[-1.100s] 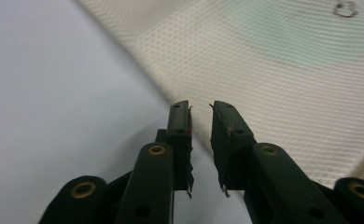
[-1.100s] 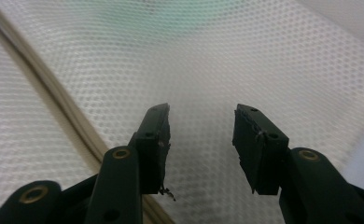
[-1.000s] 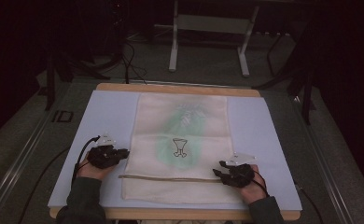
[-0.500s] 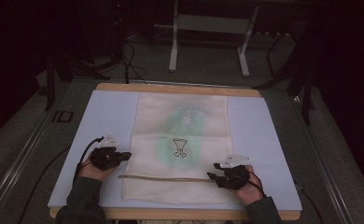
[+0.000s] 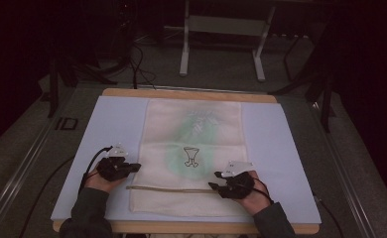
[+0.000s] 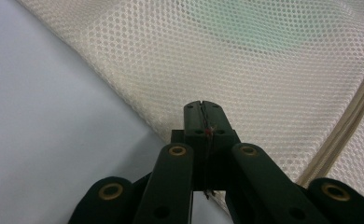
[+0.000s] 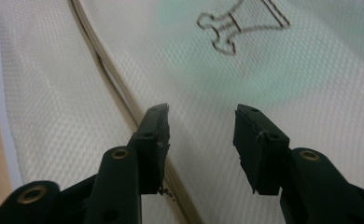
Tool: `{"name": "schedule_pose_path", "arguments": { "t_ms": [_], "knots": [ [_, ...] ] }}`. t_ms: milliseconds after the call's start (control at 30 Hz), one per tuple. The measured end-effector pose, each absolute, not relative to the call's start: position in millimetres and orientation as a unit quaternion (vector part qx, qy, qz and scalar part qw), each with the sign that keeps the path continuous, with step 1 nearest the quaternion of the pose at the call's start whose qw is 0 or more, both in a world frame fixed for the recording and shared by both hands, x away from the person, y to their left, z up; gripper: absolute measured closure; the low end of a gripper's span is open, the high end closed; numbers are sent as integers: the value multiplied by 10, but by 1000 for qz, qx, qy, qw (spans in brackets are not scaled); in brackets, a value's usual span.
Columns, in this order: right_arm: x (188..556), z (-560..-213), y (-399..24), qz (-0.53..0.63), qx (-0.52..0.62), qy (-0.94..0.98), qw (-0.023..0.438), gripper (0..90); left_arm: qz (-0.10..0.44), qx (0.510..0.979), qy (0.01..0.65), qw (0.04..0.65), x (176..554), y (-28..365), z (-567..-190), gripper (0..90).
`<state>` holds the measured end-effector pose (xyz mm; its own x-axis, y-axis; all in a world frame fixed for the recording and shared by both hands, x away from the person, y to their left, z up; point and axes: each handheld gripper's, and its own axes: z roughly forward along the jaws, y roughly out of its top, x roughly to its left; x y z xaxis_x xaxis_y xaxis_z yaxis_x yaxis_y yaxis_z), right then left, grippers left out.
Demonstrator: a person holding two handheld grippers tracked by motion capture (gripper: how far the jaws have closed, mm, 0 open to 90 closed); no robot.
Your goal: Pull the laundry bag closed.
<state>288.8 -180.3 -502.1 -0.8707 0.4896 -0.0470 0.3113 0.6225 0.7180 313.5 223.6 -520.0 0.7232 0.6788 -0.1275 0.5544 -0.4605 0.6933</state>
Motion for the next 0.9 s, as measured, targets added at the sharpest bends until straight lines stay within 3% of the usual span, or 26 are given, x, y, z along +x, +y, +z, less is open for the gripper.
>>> {"name": "schedule_pose_path", "arguments": {
  "t_ms": [233,900],
  "knots": [
    [2932,-4976,-1562,366,190,905,107,637,77,851,360,375,3144,2241,-5200,896],
    [2966,-5022,-910,369,140,915,82,635,45,866,349,355,3191,2204,-5272,897]
  ]
}}
